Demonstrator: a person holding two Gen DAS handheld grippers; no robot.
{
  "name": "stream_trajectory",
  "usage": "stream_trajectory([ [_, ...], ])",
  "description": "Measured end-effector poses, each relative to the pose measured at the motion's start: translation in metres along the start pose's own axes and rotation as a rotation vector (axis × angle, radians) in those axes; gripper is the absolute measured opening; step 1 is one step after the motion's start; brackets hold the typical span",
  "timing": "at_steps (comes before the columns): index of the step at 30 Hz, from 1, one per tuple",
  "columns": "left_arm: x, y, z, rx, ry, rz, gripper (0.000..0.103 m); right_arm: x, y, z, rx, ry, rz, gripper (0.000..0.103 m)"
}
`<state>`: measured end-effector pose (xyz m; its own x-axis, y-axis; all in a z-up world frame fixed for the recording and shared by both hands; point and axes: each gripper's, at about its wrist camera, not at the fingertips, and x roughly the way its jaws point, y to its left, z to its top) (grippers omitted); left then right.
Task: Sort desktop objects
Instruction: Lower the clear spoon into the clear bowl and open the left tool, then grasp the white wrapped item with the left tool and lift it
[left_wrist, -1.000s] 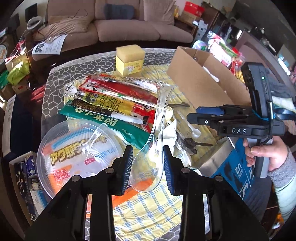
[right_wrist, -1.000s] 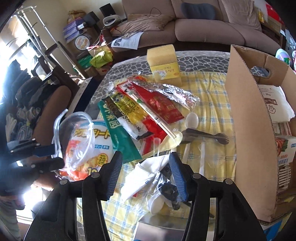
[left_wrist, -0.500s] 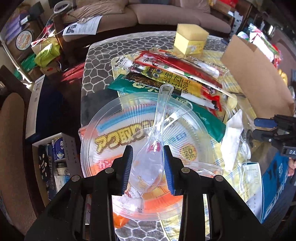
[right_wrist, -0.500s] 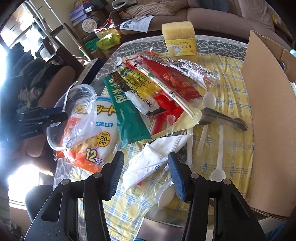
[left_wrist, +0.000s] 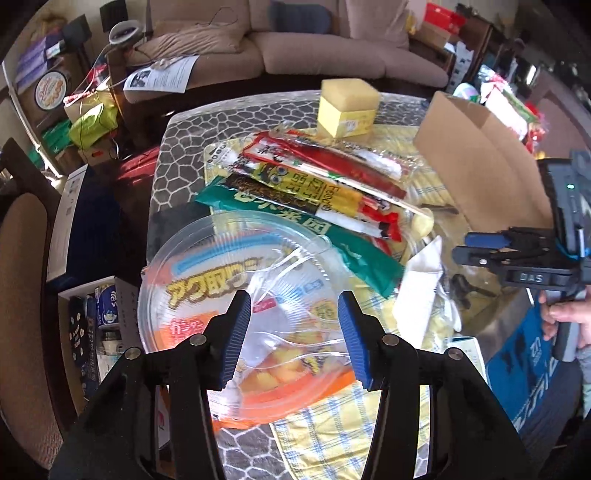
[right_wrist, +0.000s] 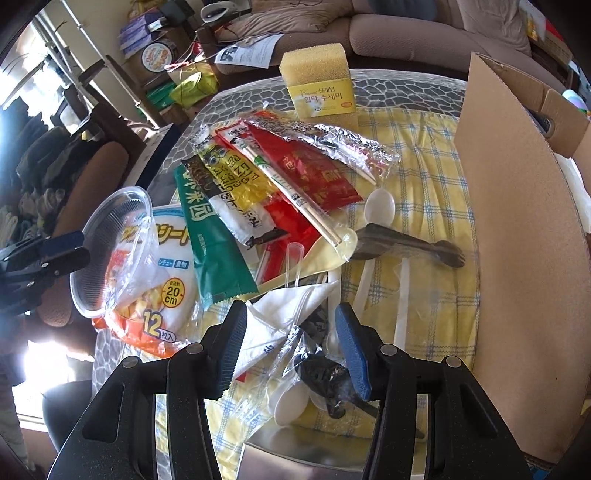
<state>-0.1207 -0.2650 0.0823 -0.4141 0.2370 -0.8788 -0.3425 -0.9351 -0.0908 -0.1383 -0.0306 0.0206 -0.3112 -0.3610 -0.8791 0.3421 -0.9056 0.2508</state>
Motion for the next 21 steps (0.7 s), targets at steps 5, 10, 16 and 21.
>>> stream_trajectory([
  [5,-0.012,-0.055,-0.015,0.069,-0.013,-0.106,0.046,0.029,0.002,0.002,-0.014,0.056,-0.035,0.052],
  [10,-0.004,-0.085,-0.034,0.099,0.012,-0.155,0.046,0.047,0.004,0.005,-0.015,0.068,-0.049,0.028],
  [16,0.001,-0.076,-0.045,0.063,0.026,-0.164,0.046,0.03,0.011,0.002,-0.031,0.0,0.015,0.011],
  [21,0.003,-0.073,-0.047,0.036,0.009,-0.183,0.047,0.007,0.023,0.001,-0.03,-0.037,0.093,0.009],
])
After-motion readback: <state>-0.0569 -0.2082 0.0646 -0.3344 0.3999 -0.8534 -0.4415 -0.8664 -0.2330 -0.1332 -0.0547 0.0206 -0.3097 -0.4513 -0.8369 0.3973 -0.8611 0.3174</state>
